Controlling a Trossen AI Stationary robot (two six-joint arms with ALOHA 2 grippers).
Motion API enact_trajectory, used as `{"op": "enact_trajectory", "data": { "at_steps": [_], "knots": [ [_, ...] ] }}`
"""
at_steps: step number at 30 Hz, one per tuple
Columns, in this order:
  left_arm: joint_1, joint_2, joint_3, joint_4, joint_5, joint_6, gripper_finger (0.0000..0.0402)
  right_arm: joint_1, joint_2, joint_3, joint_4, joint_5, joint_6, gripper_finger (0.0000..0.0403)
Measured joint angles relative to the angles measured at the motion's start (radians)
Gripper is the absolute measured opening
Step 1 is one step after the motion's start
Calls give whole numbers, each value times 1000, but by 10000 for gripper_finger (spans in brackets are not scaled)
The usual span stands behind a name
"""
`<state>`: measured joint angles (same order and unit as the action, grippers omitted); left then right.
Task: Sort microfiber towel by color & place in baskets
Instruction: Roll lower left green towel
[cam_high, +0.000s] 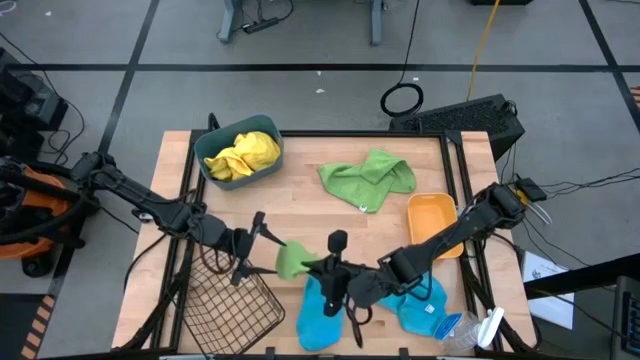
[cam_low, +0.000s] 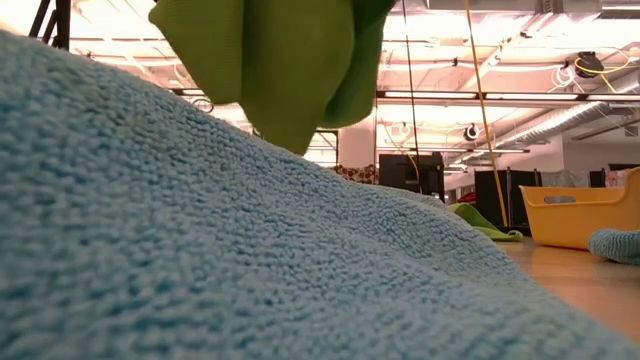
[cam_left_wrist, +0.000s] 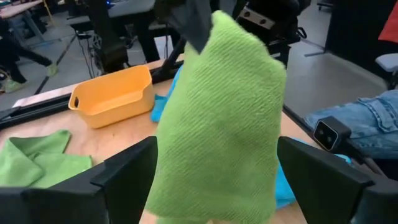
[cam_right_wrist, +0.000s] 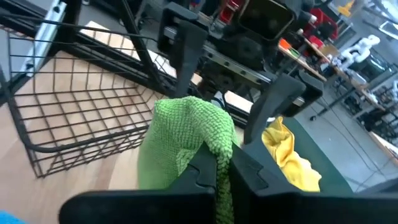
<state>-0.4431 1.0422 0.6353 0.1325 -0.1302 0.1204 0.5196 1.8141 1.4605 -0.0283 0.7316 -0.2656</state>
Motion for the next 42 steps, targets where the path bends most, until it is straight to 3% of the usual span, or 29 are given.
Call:
{"op": "enact_trajectory", "data": {
  "at_steps": [18,23,32,37,42],
  "knots": [
    [4,130,22,117,-43,104,323,-42,16,-2,85,0,-3,1],
    [4,129,32,121,-89,104,249,-62,14,-2,91,1,51,10],
    [16,124,32,147,-166,156,23,-70,14,-2,92,3,91,13],
    [16,124,32,186,-248,157,31,-69,20,-1,72,2,151,32],
    [16,124,32,195,-285,158,30,-67,21,-1,19,2,227,86]
  ]
}}
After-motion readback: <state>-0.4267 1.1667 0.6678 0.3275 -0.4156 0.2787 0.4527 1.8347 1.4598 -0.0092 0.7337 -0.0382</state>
